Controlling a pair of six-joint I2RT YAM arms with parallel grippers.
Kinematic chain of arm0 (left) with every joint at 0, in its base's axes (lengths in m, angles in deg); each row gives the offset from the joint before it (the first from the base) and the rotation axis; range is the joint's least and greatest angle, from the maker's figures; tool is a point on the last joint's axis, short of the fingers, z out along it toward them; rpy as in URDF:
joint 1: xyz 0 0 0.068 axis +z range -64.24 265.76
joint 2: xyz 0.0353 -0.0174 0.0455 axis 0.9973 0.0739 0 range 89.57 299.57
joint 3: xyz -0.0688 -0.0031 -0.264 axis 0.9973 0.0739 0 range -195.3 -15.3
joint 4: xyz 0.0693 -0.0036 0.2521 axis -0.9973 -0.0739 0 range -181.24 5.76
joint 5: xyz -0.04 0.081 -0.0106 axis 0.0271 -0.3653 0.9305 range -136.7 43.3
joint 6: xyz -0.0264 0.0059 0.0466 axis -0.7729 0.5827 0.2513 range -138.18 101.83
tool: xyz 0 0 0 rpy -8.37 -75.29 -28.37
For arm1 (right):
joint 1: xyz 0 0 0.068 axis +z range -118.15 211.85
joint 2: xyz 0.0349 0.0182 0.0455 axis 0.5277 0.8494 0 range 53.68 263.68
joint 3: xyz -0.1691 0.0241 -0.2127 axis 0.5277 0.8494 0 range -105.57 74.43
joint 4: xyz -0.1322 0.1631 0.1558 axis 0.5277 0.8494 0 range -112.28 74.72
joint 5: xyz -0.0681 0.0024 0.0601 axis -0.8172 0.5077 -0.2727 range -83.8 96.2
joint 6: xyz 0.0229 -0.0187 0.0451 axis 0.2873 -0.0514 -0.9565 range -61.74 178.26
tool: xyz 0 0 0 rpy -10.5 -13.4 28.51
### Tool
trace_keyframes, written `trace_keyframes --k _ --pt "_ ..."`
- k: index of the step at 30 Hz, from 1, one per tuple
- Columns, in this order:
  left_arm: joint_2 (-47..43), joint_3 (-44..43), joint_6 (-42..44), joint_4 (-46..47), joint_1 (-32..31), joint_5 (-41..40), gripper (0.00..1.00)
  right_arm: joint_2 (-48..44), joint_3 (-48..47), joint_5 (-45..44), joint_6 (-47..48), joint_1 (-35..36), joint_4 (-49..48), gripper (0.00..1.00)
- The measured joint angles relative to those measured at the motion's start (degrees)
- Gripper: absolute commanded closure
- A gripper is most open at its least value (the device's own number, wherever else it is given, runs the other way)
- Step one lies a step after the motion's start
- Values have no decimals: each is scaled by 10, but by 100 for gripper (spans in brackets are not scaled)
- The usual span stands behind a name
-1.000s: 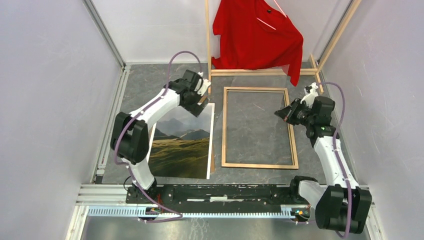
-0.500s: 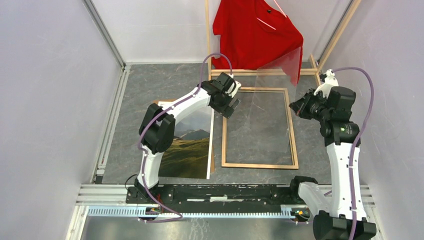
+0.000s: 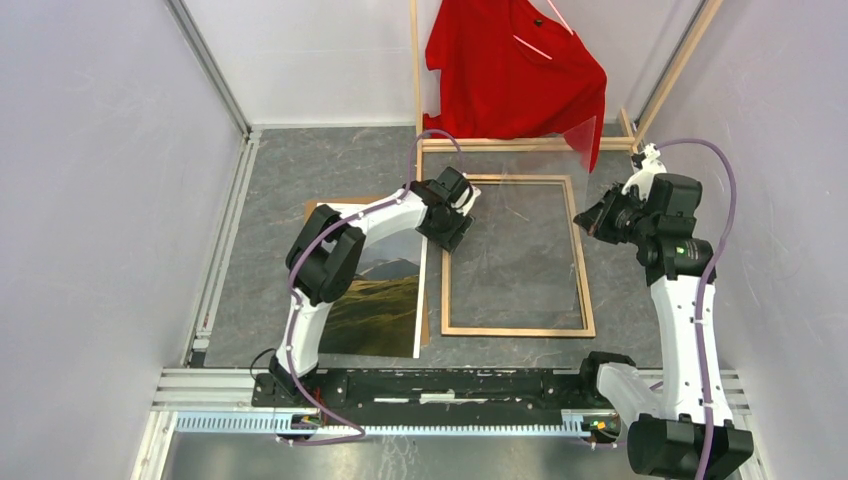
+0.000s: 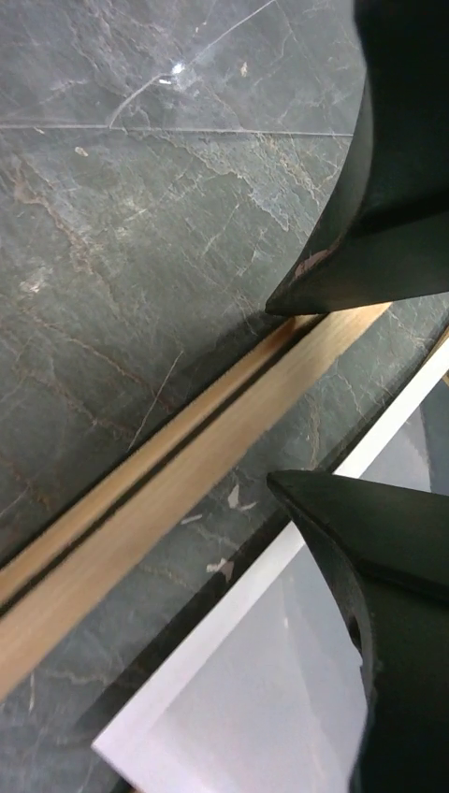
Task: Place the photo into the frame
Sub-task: Move the photo frame to the center of the board.
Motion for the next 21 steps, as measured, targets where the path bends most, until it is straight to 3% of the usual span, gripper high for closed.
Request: trace_keyframes --k 9,21 --pt "-24 61 0 60 -6 -8 43 0 37 35 -23 0 -30 100" --pt "-131 218 2 118 10 -69 34 -3 98 84 -62 10 -96 100"
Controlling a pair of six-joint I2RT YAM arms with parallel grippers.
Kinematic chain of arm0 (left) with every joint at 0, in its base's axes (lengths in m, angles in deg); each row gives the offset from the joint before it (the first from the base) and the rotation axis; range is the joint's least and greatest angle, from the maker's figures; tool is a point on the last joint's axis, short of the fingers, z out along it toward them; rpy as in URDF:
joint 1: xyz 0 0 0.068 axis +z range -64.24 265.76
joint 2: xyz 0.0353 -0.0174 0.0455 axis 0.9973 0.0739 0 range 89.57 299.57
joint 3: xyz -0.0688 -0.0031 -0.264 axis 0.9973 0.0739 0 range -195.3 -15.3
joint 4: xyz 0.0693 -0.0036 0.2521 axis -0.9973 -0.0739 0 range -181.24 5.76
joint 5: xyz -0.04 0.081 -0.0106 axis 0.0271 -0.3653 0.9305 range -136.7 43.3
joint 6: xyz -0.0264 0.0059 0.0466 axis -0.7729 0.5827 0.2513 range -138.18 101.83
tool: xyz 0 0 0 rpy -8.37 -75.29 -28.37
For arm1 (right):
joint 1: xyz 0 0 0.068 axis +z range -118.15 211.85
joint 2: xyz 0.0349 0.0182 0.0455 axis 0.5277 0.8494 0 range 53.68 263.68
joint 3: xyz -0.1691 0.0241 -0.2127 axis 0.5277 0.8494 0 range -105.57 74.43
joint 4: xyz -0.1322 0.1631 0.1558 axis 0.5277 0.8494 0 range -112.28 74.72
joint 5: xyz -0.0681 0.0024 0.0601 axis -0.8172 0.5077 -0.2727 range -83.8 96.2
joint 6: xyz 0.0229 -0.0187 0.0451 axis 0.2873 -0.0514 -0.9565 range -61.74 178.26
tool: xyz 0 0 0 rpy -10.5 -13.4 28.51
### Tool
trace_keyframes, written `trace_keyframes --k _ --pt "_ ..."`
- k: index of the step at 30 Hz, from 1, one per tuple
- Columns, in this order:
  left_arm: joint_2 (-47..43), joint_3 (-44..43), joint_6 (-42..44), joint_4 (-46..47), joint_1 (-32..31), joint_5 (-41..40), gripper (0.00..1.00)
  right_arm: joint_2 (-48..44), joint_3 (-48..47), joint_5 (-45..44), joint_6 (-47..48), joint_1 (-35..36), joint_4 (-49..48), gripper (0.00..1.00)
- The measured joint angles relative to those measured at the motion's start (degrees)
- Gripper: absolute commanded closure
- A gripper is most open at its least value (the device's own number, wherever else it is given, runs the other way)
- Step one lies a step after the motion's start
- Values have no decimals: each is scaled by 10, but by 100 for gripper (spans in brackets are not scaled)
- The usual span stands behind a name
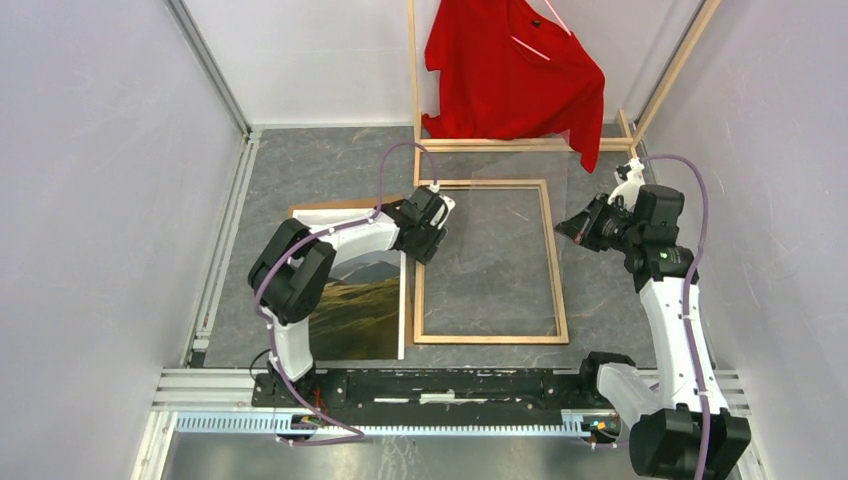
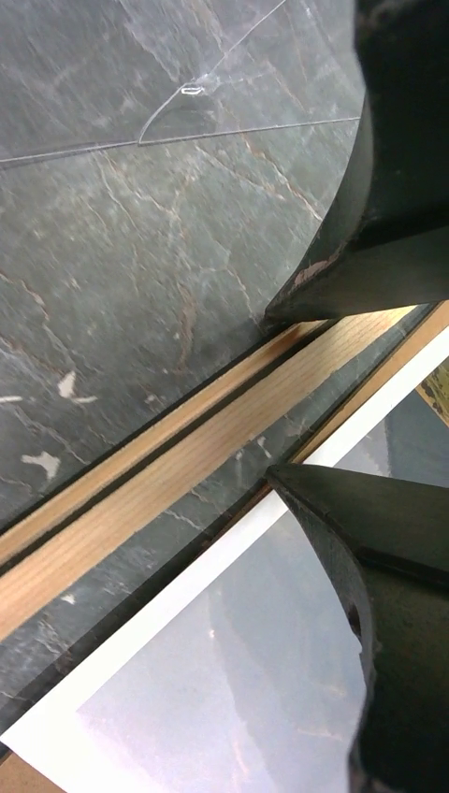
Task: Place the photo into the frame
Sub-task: Move the photo frame to the center of the board.
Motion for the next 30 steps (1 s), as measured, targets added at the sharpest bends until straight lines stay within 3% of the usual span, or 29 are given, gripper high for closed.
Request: trace_keyframes --k 7,12,13,19,25,30 --pt "-12 14 26 0 9 0 27 1 3 18 -18 22 -29 100" --pt "-20 14 58 -23 11 14 2 1 3 36 -29 24 -34 100" --pt "-25 14 64 -38 12 21 0 1 2 40 -33 24 -34 100" --pt "-93 -22 92 -127 47 109 0 1 -21 67 -45 24 -33 100" --pt "-156 -106 108 -147 155 168 0 0 -38 105 -75 24 -54 100" --pt "-168 -105 108 -146 237 169 0 -5 -12 147 -144 27 -115 100"
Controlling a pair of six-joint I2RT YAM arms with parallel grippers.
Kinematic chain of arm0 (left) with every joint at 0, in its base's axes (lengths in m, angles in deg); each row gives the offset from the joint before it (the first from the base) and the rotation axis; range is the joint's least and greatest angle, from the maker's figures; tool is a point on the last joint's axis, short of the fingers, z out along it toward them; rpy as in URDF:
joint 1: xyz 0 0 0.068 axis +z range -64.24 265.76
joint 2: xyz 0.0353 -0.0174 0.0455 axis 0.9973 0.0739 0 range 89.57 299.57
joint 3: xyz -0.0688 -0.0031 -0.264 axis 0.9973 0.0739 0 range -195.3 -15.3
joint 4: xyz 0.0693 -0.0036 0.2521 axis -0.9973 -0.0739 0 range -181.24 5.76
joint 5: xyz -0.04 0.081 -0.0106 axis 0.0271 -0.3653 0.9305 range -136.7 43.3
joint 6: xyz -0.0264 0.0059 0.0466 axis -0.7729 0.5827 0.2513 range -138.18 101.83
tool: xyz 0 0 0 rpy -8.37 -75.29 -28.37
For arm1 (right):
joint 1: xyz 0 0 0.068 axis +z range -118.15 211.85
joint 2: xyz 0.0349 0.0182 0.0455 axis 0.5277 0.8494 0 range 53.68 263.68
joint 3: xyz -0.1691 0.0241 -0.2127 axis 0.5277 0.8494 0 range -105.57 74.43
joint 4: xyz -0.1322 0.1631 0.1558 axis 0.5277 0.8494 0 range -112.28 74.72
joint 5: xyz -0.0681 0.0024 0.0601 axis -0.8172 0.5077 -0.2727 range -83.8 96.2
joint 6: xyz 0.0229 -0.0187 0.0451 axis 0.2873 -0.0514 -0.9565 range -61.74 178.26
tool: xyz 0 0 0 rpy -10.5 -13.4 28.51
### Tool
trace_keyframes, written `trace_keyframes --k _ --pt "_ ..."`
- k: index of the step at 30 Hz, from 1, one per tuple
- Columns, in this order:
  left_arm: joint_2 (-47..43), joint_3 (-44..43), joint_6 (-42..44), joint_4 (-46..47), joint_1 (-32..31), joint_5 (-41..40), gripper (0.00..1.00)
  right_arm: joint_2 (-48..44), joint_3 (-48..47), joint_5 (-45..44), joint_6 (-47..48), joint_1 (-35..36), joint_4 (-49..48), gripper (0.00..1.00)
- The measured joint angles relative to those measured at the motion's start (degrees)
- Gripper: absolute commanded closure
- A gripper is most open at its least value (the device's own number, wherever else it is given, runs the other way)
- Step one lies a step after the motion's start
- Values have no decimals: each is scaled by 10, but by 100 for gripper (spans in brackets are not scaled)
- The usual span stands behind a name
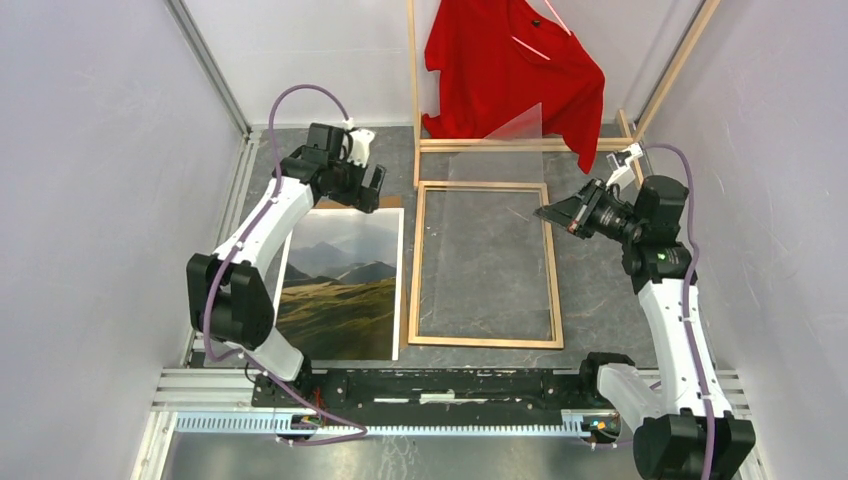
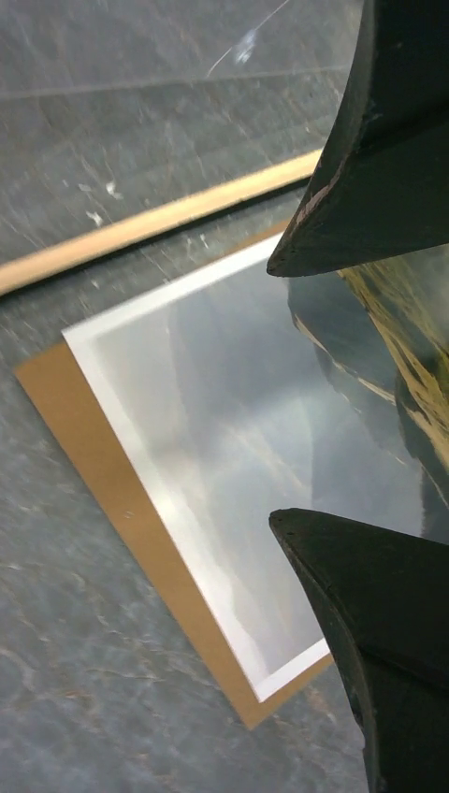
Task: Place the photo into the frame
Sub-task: Move the photo frame to the center of the board, then place the photo frame item in the photo frame.
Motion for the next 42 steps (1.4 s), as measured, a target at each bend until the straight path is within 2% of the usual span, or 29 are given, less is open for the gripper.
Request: trace_keyframes --k 7,12,17,22,30,42 --pt "-1 90 0 19 19 -34 0 -2 28 42 -97 11 -87 100" --pt "-1 124 0 25 19 -51 0 -5 80 44 -111 13 -129 100" --pt "-1 134 0 34 19 -66 0 44 147 35 -60 13 -123 100" --pt "-1 138 0 38 19 -72 0 105 156 -3 27 13 -63 100" --pt "-1 150 0 42 19 -74 0 117 156 -64 116 13 -20 100" --pt "-1 160 0 42 19 -73 0 116 148 -131 163 6 3 100"
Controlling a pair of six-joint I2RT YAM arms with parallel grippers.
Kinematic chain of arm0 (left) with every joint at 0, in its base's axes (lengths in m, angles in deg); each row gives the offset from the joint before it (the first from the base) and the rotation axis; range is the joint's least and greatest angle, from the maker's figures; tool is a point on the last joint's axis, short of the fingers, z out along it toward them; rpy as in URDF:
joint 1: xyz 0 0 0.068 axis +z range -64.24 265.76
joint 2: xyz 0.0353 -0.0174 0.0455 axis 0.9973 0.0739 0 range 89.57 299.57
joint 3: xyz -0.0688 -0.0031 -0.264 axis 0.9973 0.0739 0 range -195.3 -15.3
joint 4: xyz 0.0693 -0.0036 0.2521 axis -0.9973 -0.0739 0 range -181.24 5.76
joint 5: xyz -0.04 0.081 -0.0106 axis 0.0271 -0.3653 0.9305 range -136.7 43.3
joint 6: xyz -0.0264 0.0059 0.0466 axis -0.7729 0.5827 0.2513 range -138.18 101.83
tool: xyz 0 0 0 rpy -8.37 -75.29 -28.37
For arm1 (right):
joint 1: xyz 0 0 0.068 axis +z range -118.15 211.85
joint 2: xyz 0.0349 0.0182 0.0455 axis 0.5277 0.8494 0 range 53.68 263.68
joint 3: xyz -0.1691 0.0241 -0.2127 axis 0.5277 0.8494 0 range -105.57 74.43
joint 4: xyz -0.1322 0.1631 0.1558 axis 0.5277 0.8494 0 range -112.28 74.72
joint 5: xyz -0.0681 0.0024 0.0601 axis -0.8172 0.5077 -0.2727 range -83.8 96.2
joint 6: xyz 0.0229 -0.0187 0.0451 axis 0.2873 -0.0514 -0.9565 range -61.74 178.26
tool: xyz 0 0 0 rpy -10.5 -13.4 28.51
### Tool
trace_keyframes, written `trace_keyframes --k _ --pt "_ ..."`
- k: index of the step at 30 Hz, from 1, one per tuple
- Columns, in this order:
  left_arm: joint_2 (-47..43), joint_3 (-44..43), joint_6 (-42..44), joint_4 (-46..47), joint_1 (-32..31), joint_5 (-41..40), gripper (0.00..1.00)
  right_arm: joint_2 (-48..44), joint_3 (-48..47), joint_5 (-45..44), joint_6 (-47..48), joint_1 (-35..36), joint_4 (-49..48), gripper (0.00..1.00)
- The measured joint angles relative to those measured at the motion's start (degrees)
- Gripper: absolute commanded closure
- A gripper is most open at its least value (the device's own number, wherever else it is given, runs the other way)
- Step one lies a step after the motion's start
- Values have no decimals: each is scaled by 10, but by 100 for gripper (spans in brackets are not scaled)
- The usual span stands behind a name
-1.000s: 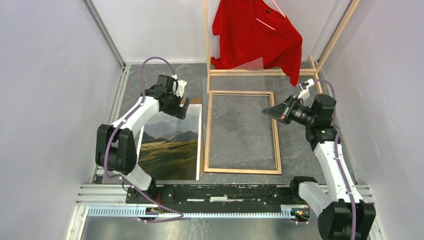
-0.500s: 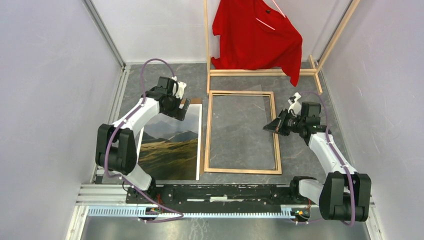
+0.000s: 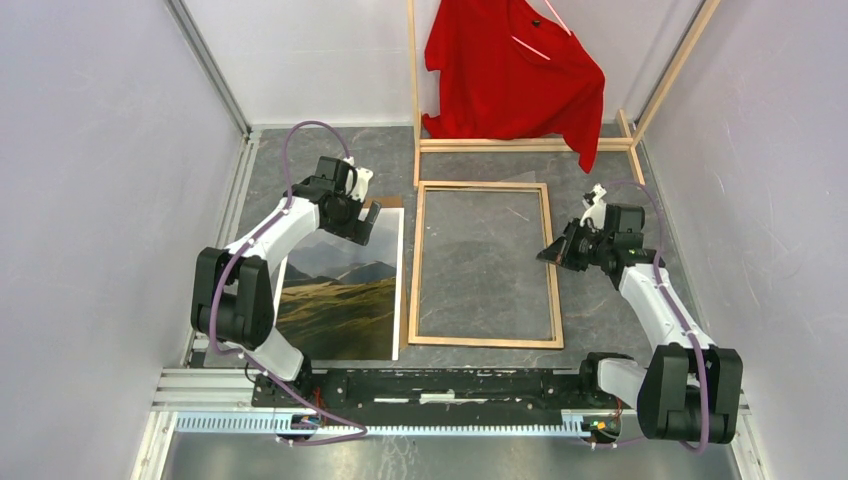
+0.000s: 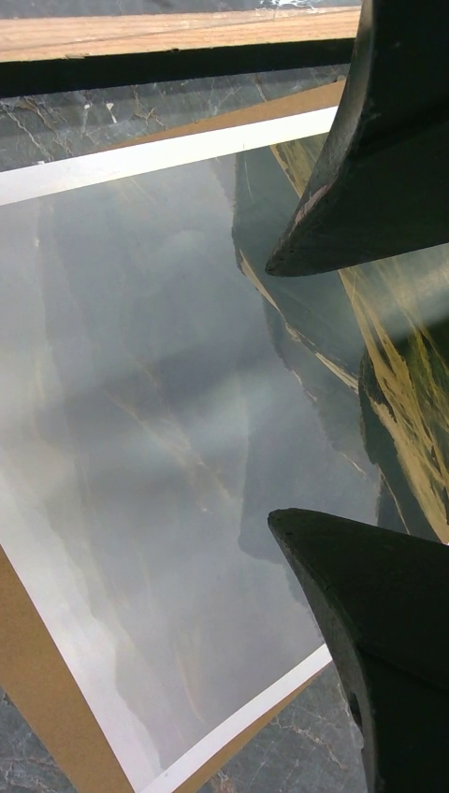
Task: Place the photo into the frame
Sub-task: Place the photo frame item in the photo frame.
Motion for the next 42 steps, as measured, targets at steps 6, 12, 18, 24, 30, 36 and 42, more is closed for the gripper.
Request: trace_keyframes --k 6,12,18,24,30,36,42 --pt "0 0 0 0 0 0 0 -2 -1 -12 4 -5 -5 100" --pt "0 0 0 0 -4 0 0 -3 2 -12 3 -6 -22 100" --pt "0 0 0 0 -5 0 0 -12 16 -15 -7 -9 -44 100" --pt "0 0 0 0 -5 0 0 -14 35 -19 -13 -12 -63 100" --pt "2 0 0 0 -8 0 0 -17 50 -9 -22 -13 -91 100" --pt "12 1 0 3 -25 2 0 -49 73 30 -32 -13 -144 100" --pt "35 1 0 7 -48 26 2 -87 94 73 -52 -14 -213 100"
